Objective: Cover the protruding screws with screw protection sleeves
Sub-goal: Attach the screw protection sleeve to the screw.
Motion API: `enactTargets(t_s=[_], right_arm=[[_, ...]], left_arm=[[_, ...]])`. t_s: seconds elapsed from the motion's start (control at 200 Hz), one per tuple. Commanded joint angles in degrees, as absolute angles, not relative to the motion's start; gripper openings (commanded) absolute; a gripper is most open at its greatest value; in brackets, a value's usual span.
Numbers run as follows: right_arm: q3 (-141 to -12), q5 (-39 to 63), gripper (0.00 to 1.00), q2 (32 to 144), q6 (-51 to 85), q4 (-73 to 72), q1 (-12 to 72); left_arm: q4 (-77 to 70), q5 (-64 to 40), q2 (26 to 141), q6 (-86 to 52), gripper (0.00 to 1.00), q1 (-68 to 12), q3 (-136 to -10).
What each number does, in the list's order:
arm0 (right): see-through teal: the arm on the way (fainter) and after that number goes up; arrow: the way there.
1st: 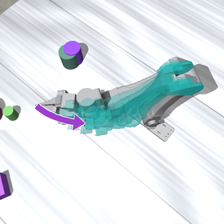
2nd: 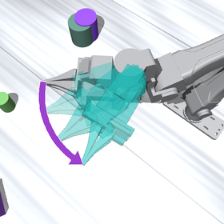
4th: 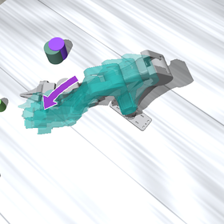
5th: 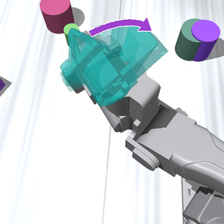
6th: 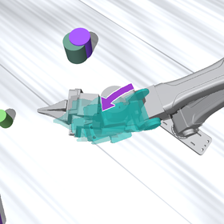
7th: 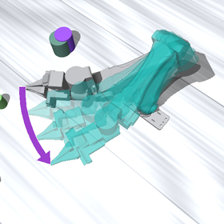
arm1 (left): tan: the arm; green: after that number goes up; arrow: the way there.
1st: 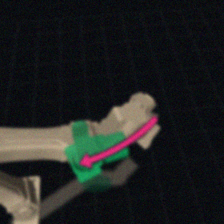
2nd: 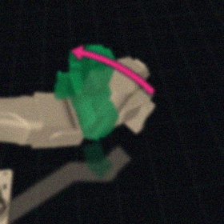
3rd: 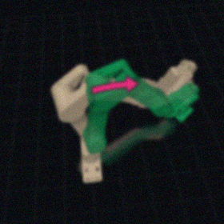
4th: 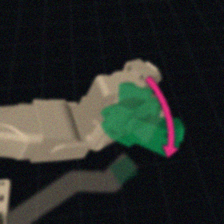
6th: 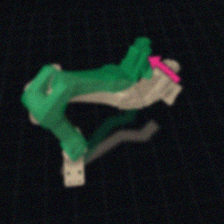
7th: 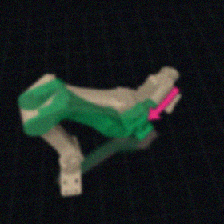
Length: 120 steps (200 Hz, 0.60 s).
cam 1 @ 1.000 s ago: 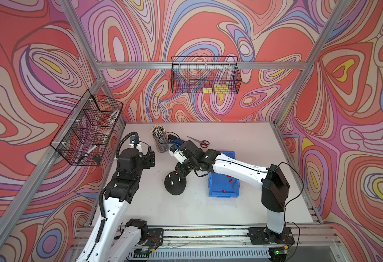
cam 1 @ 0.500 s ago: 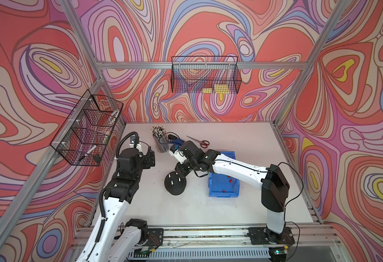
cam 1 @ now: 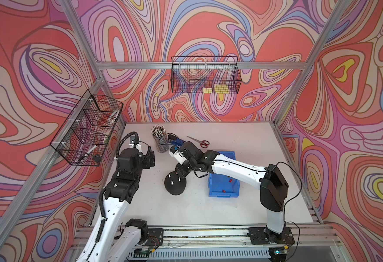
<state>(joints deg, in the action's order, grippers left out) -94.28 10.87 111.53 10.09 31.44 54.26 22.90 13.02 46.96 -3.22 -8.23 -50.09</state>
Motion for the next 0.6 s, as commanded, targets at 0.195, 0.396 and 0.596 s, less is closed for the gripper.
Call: enactTargets(t_s=[0.195,0.396,0.596], right_arm=[[-99.4,1.9,0.22,105.5,10.8,36.7,54.6],[-90.5,-12.8,0.22,94.6,16.5,49.2,54.5],[-84.5,-20.1,0.22,91.3,26.5,62.1,54.4]], left_arm=[[21.2,2.8,47.9,-4.8,0.97,-7.9,-51.2],[21.2,-13.6,51.6,-6.8,0.92,-8.1,-56.3],[19.9,-17.2,56.8,-8.1,0.91,-13.5,-61.4]])
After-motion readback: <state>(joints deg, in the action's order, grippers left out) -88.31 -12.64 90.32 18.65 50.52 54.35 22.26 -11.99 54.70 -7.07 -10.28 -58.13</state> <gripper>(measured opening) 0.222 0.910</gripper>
